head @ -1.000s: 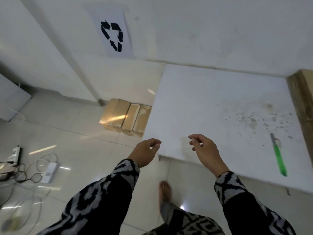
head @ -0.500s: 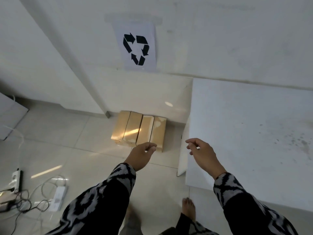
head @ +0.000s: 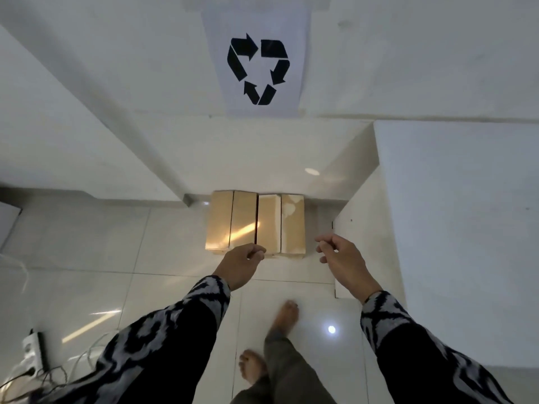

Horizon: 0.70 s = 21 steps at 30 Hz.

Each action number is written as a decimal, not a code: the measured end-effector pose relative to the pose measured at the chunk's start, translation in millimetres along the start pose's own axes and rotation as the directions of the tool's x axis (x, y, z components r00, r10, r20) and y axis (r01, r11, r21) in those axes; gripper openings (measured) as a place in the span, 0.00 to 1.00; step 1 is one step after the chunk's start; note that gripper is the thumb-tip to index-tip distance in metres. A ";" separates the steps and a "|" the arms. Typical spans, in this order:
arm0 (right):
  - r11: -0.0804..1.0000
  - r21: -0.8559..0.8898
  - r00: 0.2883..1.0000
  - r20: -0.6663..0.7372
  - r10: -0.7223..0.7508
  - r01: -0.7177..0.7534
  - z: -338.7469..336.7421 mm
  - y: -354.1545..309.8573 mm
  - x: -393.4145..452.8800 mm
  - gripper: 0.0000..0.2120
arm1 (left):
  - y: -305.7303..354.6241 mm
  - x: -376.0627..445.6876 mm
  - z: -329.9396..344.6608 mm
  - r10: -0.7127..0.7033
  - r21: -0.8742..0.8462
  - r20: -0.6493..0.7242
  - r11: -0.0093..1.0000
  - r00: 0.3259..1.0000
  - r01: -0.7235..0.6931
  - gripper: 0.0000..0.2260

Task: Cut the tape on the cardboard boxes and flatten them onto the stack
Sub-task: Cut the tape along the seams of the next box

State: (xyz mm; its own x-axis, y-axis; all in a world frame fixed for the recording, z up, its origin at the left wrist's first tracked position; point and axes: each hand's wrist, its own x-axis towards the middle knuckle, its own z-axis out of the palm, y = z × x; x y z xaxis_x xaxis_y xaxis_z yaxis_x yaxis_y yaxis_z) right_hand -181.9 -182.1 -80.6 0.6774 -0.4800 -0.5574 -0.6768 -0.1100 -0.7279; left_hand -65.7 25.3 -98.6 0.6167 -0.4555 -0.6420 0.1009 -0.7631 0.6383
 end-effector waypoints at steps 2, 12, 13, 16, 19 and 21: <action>0.999 -0.005 0.999 0.015 0.043 -0.043 16.3 9.6 40.2 0.09 | -11.0 36.5 -2.0 -0.026 0.003 0.019 1.000 0.999 0.026 0.11; 0.940 0.038 0.941 0.001 0.340 -0.339 131.9 166.7 267.0 0.10 | -141.7 267.4 81.1 -0.168 -0.055 -0.001 0.984 0.986 0.168 0.12; 0.934 0.015 0.934 -0.010 0.358 -0.358 142.6 186.9 287.8 0.10 | -156.4 290.2 94.0 -0.177 -0.053 0.006 0.983 0.984 0.177 0.13; 0.929 -0.034 0.929 -0.062 0.366 -0.368 169.7 240.4 350.3 0.16 | -195.6 357.5 128.1 -0.186 -0.020 -0.011 0.982 0.983 0.185 0.19; 0.928 -0.046 0.926 -0.103 0.363 -0.369 191.5 279.3 402.5 0.22 | -225.0 414.7 148.6 -0.199 -0.012 -0.116 0.980 0.973 0.199 0.24; 0.925 0.018 0.918 -0.118 0.379 -0.379 204.2 298.1 431.1 0.25 | -241.9 443.7 158.1 -0.221 -0.061 -0.145 0.975 0.964 0.215 0.25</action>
State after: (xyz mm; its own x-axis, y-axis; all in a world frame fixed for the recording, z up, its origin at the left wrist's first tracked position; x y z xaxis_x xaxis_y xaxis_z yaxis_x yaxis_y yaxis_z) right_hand -32.9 -244.1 -619.4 0.3314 -0.5850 -0.7402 -0.8779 0.0961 -0.4690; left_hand 60.1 -64.7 -605.0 0.6855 -0.2039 -0.6989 0.2781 -0.8139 0.5102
